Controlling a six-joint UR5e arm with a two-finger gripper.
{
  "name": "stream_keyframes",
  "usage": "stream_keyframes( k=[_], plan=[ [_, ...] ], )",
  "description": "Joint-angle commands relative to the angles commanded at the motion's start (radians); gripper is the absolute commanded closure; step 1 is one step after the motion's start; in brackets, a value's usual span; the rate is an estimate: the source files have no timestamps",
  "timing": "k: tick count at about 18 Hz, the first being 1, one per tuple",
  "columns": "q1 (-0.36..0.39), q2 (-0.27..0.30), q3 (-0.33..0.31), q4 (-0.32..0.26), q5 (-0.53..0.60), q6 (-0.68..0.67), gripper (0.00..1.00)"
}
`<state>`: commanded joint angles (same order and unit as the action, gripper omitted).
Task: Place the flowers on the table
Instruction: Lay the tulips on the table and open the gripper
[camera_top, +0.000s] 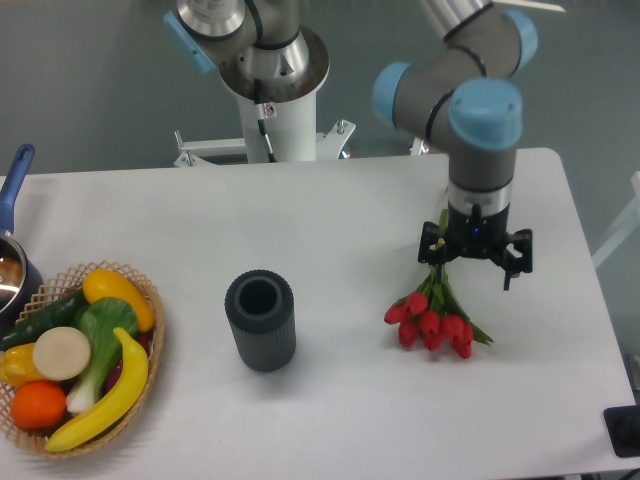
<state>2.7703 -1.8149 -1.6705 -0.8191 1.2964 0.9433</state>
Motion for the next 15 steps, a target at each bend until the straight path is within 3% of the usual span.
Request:
stream_keyframes(
  k=[1,3,6,8,12,15],
  plan=[
    [0.012,0.006,0.005,-0.021,-0.012,0.023,0.0],
    [0.031,0.017,0.021,-0.116,-0.012,0.101,0.0],
    [0.093,0.048,0.026,-0.248,-0.012,0.355,0.0],
    [0.13,0.063,0.026,-0.299,-0.008,0.489,0.0],
    [0.193,0.072,0.009,-0.341,0.017,0.702,0.0],
    [0.209,0.069,0.006,-0.341,0.026,0.723,0.0]
  ],
)
